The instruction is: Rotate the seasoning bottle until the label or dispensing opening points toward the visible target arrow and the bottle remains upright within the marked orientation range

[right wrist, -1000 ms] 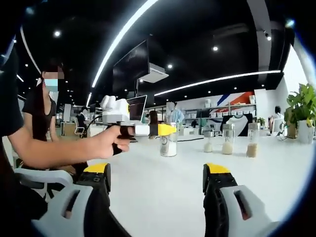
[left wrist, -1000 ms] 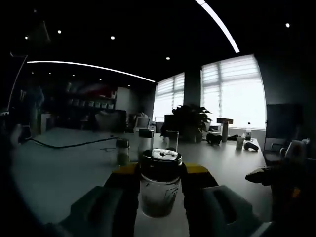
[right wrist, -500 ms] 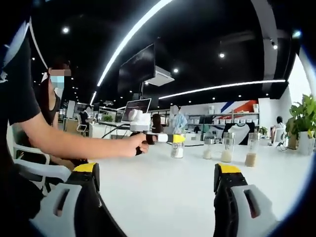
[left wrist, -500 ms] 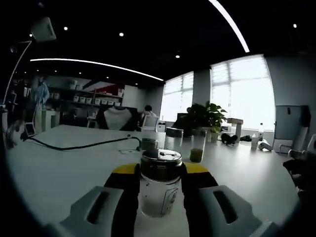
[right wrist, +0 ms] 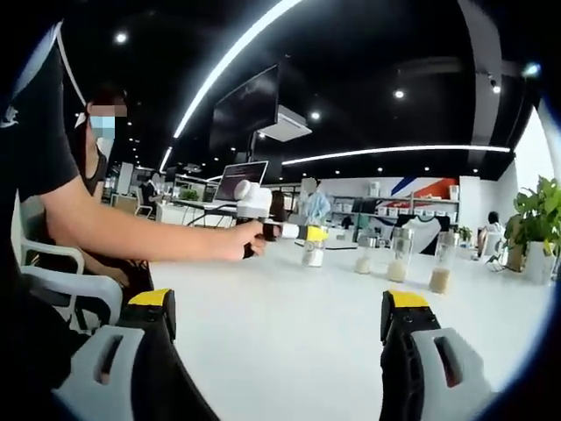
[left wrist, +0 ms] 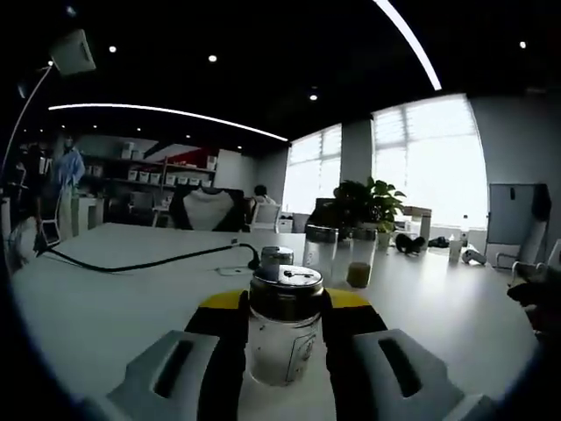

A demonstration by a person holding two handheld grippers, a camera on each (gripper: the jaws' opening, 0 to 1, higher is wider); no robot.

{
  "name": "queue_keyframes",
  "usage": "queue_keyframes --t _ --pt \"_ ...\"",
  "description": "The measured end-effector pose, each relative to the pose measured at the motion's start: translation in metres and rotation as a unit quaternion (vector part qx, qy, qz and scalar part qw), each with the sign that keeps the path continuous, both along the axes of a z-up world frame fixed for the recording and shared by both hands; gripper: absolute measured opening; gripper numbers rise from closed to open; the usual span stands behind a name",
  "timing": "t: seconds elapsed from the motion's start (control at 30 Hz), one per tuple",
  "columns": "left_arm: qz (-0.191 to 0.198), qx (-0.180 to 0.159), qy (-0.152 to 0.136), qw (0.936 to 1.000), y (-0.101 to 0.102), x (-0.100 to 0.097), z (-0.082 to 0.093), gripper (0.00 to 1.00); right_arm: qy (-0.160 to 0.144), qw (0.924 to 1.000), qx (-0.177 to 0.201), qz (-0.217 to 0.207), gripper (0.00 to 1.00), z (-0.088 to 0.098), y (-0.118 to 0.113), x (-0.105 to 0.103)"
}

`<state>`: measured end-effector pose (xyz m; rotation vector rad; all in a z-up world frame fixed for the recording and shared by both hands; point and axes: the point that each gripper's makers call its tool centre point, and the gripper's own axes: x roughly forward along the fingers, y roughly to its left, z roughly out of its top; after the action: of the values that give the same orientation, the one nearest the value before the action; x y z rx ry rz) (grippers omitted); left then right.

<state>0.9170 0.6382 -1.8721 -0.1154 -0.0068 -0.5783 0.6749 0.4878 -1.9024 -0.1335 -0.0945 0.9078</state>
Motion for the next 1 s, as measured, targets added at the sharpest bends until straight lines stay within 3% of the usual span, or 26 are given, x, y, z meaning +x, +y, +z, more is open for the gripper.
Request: queue_keyframes --t 0.27,0.43,1.0 --pt "-0.012 0.003 0.000 0.9999 -0.005 -0.007 -0.004 0.34 0.003 1.0000 0.005 -0.003 0.99 0.001 -0.002 0.001" --pt "-0.018 0.015 0.016 0.9996 -0.009 -0.011 -0.016 0.34 0.003 1.0000 -0.002 -0.002 0.99 -0.001 0.000 0.000" --pt "-0.030 0.016 0.017 0.9993 -0.015 -0.026 -0.014 0.34 0.009 0.9998 -0.016 0.006 0.99 -0.009 0.008 -0.002"
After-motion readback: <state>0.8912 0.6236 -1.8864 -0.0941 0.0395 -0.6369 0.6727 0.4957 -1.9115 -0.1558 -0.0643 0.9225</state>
